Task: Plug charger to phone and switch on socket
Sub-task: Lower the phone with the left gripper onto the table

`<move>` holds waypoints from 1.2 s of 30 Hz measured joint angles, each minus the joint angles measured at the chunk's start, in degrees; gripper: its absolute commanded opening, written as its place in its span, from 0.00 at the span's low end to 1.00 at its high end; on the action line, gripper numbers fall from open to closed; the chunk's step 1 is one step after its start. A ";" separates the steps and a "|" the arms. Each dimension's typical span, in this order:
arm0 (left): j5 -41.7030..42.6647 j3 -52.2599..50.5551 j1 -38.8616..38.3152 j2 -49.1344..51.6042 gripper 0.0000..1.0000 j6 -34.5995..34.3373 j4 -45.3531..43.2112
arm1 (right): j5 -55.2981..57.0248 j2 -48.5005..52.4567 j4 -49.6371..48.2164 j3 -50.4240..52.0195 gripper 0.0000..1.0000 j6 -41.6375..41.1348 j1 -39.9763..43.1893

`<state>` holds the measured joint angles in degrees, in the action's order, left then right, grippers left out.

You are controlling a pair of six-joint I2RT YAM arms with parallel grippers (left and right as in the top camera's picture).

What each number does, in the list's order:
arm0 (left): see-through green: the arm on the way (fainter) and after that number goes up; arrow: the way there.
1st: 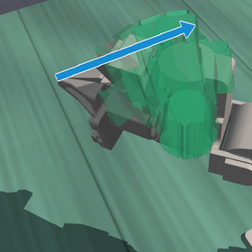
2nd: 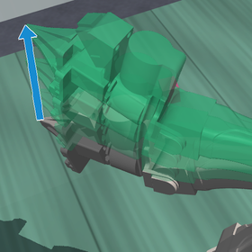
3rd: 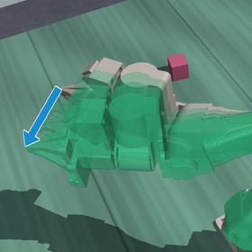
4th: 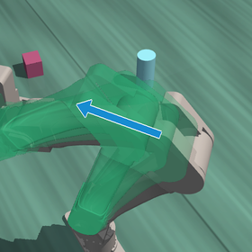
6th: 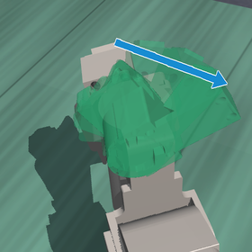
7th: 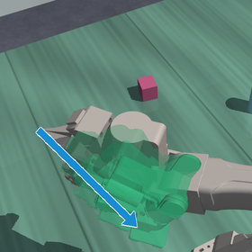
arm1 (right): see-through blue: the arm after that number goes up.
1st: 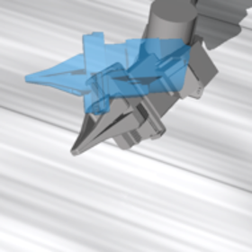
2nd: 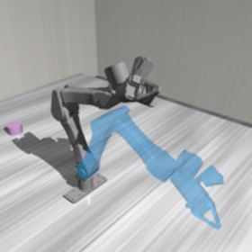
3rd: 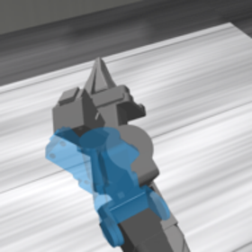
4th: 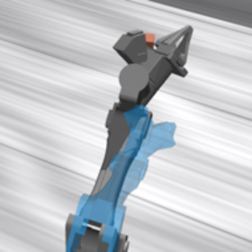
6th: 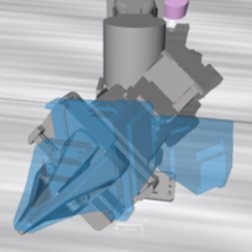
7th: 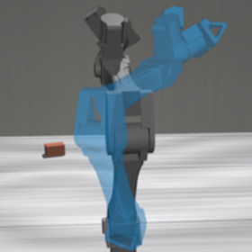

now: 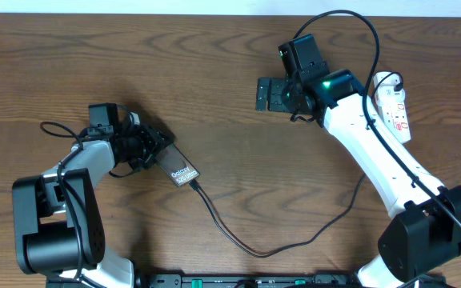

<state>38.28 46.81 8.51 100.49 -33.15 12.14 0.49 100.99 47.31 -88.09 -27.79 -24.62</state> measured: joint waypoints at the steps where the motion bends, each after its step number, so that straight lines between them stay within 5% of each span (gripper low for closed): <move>1: -0.28 0.07 0.00 -0.11 0.47 0.00 0.44 | 0.00 0.00 0.00 0.00 0.99 0.00 -0.02; 8: -0.83 0.46 0.00 -0.28 0.55 -0.04 1.86 | 0.00 0.00 0.00 0.00 0.99 0.00 -0.02; 36: -4.37 1.68 -0.07 -1.66 0.57 0.00 10.58 | 0.02 0.00 0.02 0.00 0.99 0.00 -0.02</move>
<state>33.91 48.49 8.45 98.83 -33.15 22.72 0.51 100.99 47.33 -88.09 -27.79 -24.64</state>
